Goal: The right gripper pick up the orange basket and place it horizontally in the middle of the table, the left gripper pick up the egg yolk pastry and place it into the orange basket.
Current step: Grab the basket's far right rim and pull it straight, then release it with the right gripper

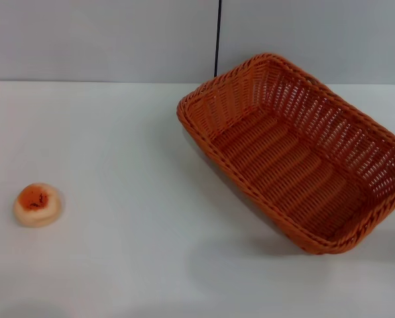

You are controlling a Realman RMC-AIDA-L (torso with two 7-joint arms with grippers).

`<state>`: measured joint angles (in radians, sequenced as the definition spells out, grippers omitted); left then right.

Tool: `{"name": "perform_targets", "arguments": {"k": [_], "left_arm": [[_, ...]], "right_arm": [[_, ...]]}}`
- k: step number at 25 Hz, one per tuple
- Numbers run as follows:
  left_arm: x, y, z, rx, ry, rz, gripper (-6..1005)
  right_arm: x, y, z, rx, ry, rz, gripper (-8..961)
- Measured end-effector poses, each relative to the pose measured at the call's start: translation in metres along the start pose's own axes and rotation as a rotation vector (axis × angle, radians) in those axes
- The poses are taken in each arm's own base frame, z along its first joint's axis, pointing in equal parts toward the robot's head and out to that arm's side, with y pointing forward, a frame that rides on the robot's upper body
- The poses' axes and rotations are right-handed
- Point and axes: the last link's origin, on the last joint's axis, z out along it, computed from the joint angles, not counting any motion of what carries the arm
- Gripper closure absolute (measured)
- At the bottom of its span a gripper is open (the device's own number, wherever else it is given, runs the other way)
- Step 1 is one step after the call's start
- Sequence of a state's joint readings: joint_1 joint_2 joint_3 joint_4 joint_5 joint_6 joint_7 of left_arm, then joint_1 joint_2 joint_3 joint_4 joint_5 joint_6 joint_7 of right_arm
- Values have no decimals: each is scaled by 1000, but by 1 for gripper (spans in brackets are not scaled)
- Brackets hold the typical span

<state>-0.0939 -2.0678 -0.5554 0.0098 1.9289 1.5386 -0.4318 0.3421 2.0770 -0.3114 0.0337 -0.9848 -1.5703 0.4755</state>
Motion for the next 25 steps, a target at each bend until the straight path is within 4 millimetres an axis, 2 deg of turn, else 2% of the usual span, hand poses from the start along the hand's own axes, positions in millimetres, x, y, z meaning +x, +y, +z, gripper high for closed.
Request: {"name": "perform_targets", "arguments": {"k": [18, 22, 25], "left_arm": [[1, 1, -2, -1, 12, 3, 195], [1, 1, -3, -1, 13, 4, 195], [2, 0, -3, 0, 13, 4, 196]], "right_arm": [[0, 1, 1, -17, 6, -6, 235], [-2, 4, 4, -99, 25, -15, 240], [-8, 0, 11, -206, 84, 44, 243]]}}
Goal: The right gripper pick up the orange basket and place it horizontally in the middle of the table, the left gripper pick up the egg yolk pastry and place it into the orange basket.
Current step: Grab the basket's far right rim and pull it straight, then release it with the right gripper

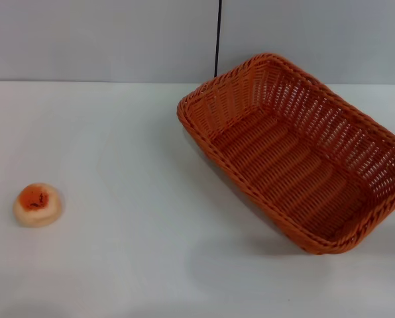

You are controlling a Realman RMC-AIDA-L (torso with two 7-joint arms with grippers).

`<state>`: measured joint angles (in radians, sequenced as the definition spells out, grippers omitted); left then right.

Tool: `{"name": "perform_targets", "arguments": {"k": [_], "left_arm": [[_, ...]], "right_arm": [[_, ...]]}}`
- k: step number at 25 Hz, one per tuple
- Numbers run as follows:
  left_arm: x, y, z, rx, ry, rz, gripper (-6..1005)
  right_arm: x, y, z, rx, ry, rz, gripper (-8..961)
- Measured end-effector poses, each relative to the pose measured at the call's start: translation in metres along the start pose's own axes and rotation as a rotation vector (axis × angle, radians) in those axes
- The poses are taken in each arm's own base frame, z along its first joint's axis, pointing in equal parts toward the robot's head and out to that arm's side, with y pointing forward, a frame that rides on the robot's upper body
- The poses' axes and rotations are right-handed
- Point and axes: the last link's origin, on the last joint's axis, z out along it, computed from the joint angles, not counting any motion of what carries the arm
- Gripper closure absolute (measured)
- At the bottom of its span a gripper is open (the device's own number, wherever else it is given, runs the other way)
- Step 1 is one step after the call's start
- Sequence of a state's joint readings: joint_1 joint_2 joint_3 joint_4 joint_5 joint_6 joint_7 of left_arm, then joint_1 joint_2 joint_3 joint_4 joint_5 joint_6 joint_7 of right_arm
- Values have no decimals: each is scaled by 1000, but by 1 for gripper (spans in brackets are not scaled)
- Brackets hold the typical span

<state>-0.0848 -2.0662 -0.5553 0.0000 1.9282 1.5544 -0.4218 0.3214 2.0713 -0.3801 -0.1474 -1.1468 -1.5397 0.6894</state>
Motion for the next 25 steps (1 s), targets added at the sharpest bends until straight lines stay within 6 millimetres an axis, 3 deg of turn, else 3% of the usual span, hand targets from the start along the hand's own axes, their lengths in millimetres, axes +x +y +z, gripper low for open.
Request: {"name": "perform_targets", "arguments": {"k": [9, 19, 25], "left_arm": [[0, -1, 3, -2, -5, 6, 196], [-2, -1, 2, 2, -12, 2, 197], [-2, -1, 1, 5, -15, 0, 197]], "right_arm": [[-32, -25, 31, -193, 449, 161, 254], [-87, -16, 58, -257, 909, 166, 266], [-89, -13, 74, -229, 1085, 183, 273]]}}
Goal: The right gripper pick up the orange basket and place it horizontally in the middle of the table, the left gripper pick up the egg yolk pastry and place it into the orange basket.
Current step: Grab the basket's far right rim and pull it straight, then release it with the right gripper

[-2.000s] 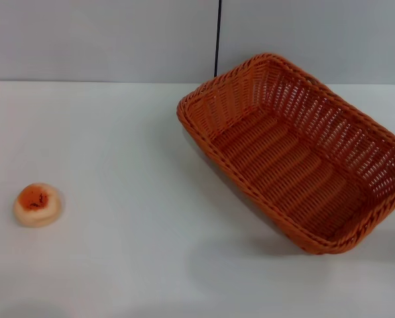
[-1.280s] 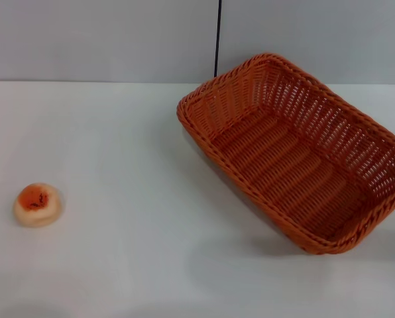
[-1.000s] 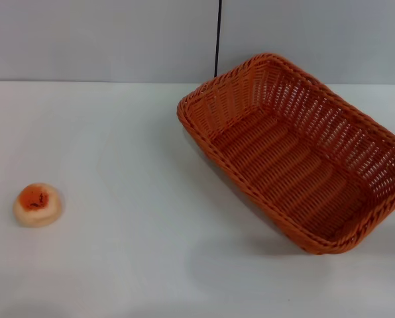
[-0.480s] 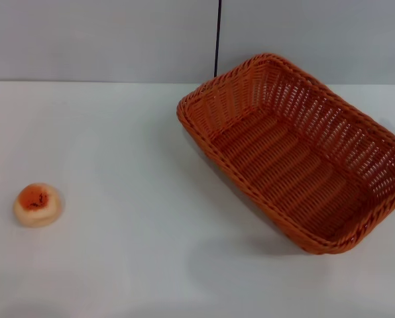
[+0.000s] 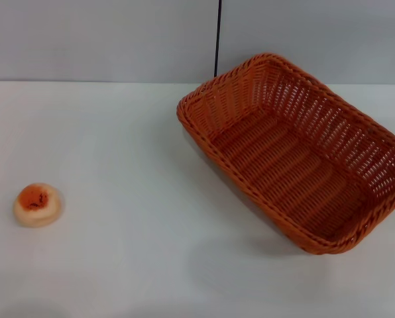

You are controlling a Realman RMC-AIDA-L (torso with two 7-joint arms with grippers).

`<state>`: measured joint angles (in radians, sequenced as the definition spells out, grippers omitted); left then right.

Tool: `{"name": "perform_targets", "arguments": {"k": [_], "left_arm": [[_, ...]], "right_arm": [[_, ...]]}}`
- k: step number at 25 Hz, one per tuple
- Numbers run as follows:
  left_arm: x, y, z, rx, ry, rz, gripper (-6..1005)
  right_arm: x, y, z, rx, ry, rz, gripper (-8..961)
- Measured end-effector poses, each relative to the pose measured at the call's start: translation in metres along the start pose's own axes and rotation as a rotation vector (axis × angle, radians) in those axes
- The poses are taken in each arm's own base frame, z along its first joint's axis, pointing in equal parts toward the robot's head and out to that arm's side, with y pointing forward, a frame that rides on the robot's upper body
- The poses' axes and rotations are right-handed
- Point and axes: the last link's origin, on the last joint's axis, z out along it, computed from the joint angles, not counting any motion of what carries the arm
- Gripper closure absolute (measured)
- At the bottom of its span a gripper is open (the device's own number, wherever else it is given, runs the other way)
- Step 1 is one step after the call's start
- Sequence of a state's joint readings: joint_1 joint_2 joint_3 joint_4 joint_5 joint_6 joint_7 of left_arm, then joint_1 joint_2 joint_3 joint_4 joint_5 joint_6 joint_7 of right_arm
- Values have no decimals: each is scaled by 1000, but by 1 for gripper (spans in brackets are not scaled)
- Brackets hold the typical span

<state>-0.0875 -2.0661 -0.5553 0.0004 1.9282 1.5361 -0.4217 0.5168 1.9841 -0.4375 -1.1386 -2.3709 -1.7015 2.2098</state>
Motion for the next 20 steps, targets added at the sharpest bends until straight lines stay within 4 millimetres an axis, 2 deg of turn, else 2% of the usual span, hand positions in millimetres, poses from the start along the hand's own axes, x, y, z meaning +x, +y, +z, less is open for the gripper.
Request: {"name": "perform_targets", "arguments": {"k": [11, 20], "left_arm": [[0, 0, -1, 0, 2, 0, 198], [0, -1, -4, 5, 0, 1, 199]], "right_arm": [[-8, 12, 59, -84, 122, -36, 286], [-2, 15, 88, -67, 170, -50, 297]]}}
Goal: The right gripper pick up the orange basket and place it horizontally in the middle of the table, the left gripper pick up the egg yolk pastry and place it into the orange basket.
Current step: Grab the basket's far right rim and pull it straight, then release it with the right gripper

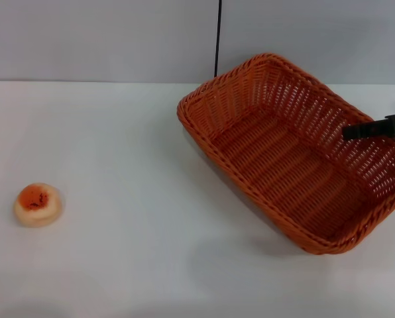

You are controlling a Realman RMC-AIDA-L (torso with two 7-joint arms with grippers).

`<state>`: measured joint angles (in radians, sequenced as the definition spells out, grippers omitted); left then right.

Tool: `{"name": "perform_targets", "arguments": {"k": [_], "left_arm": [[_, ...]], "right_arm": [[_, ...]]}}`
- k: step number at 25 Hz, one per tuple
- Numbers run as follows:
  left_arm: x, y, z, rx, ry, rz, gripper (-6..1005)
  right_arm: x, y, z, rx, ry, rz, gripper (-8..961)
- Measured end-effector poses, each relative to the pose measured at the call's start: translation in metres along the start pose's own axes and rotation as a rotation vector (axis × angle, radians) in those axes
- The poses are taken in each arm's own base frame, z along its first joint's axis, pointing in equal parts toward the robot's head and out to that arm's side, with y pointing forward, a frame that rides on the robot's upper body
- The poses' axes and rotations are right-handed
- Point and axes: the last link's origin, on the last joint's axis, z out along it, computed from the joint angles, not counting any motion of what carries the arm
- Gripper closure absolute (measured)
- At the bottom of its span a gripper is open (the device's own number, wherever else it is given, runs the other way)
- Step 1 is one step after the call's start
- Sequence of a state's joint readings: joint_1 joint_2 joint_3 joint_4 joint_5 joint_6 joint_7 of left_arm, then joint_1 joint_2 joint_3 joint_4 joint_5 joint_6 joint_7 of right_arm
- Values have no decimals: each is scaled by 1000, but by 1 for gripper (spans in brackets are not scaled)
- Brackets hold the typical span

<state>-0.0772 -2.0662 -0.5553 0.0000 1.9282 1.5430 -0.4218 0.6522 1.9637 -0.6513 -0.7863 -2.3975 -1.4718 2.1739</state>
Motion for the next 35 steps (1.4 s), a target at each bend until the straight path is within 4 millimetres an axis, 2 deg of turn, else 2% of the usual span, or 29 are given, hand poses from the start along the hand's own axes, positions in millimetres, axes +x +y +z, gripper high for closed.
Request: {"name": "perform_targets", "arguments": {"k": [13, 21, 27, 35], "left_arm": [[0, -1, -1, 3, -4, 2, 200], [0, -1, -1, 6, 0, 0, 201], [0, -1, -1, 6, 1, 0, 201], [2, -4, -7, 14, 12, 4, 202]], "right_arm": [[-1, 1, 7, 3, -10, -4, 313], [-2, 0, 7, 13, -8, -13, 692], [-3, -1, 8, 26, -11, -82, 739], [-3, 13, 17, -10, -23, -342, 785]]}}
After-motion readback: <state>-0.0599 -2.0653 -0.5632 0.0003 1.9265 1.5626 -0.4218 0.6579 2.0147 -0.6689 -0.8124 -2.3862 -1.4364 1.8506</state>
